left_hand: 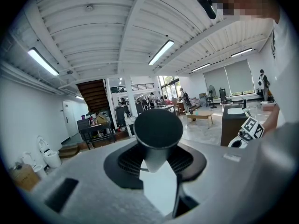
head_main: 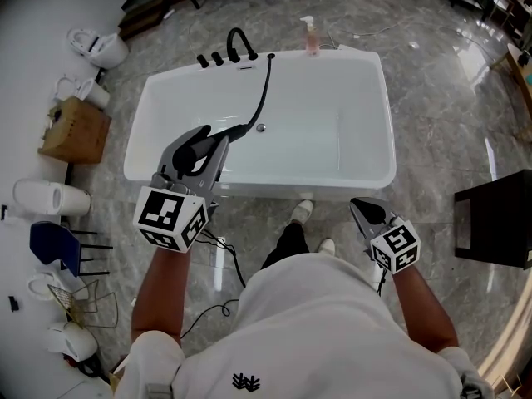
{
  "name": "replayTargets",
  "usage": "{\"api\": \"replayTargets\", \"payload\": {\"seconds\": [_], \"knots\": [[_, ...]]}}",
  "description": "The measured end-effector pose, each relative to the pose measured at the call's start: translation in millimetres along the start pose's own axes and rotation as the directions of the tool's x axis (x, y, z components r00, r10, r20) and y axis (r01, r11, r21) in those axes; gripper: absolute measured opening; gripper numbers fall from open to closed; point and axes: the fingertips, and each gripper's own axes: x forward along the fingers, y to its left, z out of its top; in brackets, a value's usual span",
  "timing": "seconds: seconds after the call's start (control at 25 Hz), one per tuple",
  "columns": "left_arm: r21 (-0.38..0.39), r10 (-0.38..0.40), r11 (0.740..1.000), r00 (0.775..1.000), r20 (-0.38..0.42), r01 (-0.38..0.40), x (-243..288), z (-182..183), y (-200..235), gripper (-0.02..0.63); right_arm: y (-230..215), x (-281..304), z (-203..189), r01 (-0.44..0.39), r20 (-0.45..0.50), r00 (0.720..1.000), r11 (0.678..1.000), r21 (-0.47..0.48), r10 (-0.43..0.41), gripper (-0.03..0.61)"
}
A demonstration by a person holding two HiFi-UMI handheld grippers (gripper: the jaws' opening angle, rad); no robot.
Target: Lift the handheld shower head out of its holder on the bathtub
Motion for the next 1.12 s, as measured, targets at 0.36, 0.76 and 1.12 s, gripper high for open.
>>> {"api": "replayTargets", "payload": {"seconds": [0.36,0.76,1.12], "knots": [[0.001,-0.013,1.000,1.000,0.000,0.013,2.2,0.1,-4.0,0.137,-0.3,-0.6,-3.7,0.004,-0.002,1.000,1.000,0.002,-0.004,0.012],[0.010,-0.014,1.000,1.000,0.000,0.014,1.7,5.5,-0.8,0.138,0.2,3.4,-3.5,0.001,-0.004,1.000,1.000,0.001,-0.001,0.012],[0.025,-0.021,0.999,1.000,0.008,0.020,7.9,14.1,-4.5,0.138,-7.9,1.2,-4.8,0.008,0.005,1.000,1.000,0.005,-0.008,0.012]]}}
